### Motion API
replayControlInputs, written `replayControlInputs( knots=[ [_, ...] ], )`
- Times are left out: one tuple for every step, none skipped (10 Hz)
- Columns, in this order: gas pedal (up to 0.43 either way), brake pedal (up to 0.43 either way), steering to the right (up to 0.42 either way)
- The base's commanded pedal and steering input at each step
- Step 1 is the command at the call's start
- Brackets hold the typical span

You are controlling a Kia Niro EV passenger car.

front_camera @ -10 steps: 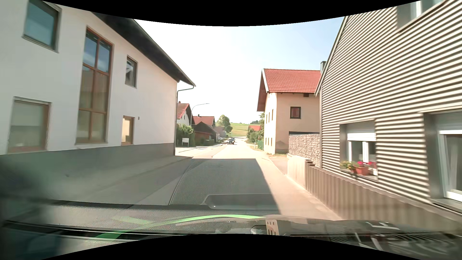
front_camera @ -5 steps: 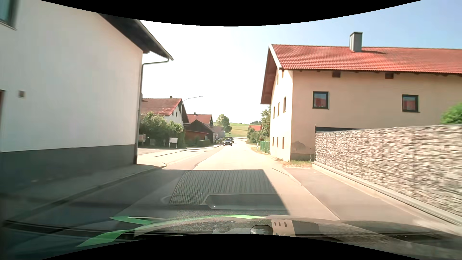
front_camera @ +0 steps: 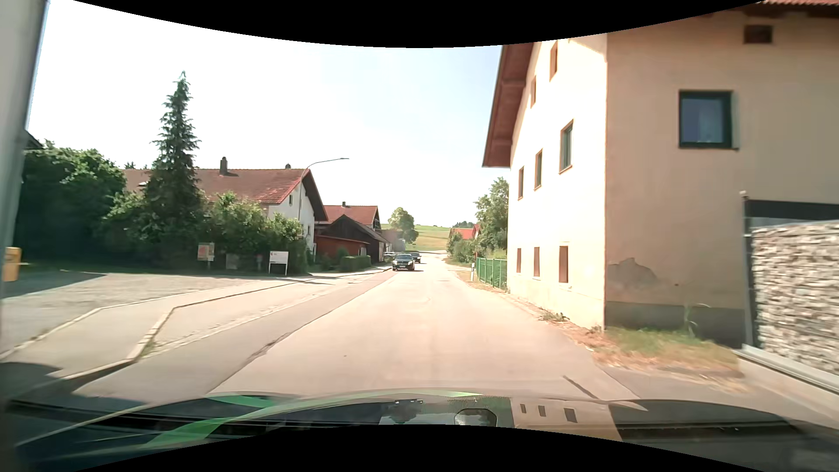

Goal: Follow the waypoints while adhering to traffic rules and regulations

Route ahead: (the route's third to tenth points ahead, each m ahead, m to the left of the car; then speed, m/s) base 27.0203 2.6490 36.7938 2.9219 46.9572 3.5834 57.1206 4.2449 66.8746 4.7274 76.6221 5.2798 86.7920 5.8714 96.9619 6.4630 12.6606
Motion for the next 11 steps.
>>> replayControlInputs(
  knots=[
    [0.138, 0.0, -0.003],
    [0.138, 0.0, -0.003],
    [0.138, 0.0, -0.004],
    [0.138, 0.0, -0.006],
    [0.15, 0.0, -0.006],
    [0.15, 0.0, -0.006],
    [0.15, 0.0, -0.007],
    [0.157, 0.0, -0.007],
    [0.157, 0.0, -0.007],
    [0.157, 0.0, -0.007],
    [0.157, 0.0, -0.007]
  ],
)
